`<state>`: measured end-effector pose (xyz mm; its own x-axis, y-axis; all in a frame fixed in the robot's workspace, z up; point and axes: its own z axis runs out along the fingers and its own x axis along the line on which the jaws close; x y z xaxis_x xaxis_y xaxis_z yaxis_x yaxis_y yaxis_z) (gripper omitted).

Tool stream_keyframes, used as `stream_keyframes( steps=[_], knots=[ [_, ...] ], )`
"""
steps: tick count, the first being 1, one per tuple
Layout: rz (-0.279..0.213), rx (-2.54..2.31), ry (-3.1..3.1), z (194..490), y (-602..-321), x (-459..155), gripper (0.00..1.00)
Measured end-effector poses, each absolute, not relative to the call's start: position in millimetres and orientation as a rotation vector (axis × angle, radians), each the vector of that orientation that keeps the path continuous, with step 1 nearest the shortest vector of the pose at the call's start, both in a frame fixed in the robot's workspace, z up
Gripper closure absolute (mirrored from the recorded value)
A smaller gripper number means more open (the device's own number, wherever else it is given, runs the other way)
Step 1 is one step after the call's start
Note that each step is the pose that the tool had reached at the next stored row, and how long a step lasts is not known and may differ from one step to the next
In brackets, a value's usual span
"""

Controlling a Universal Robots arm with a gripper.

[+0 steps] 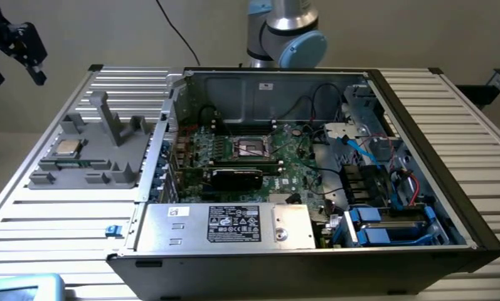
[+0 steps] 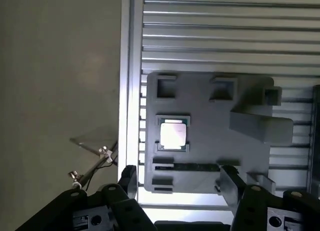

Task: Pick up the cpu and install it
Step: 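Pick up the cpu and move it towards the insertion slot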

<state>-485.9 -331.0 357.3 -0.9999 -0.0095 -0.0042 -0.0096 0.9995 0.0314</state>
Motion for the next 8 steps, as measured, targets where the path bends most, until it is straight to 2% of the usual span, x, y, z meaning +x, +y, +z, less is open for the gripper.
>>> stream_keyframes(
  steps=[8],
  knots=[
    [0.050, 0.001, 3.164, 347.7, -331.0, -479.2, 0.23]
  ],
)
